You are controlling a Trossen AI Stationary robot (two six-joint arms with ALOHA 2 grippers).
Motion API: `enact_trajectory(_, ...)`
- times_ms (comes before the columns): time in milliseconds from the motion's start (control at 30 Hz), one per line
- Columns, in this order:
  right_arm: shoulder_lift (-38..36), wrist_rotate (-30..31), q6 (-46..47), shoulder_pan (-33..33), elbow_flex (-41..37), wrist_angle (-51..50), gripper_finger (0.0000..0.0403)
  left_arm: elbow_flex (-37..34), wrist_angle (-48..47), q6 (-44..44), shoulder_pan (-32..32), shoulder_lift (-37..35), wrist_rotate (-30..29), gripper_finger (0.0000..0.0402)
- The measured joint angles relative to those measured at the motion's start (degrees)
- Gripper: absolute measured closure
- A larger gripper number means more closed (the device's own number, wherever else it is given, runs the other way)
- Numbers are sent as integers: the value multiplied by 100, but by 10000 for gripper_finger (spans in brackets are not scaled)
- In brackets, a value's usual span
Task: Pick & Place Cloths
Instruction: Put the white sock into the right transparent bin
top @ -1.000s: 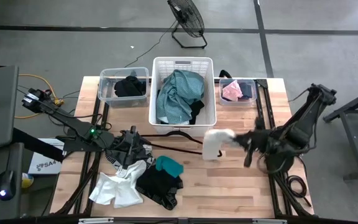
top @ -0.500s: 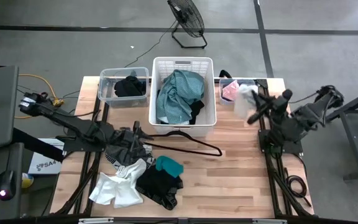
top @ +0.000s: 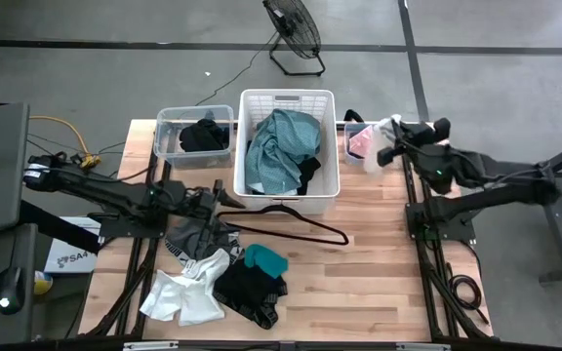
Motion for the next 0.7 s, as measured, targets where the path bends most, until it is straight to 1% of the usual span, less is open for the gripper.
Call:
enact_trajectory(67,119,-291,-89,-407,0,191,399,-223,337,-122,0,-8,-34,83)
enact_trajectory(200,341,-858,-571,-1169,0,835,399,-709,1112,-297,0,-42,-66,83)
enact_trajectory(300,498,-1343,-682,-1659,0,1150,399,-980,1492,-309,0,-87,-97,83)
enact_trajectory(467,743,-1744,-588,-2459,0,923,399,-1269,1606,-302,0,-361,-112,83)
enact_trajectory(567,952,-2263,-415,-2930,0,797,399,-1490,1650,-258,2,-703,-254,83)
enact_trajectory(700,1375,-2903,-220,-3473,0,718,399,-1834,1555,-260,2,-1346,-498,83)
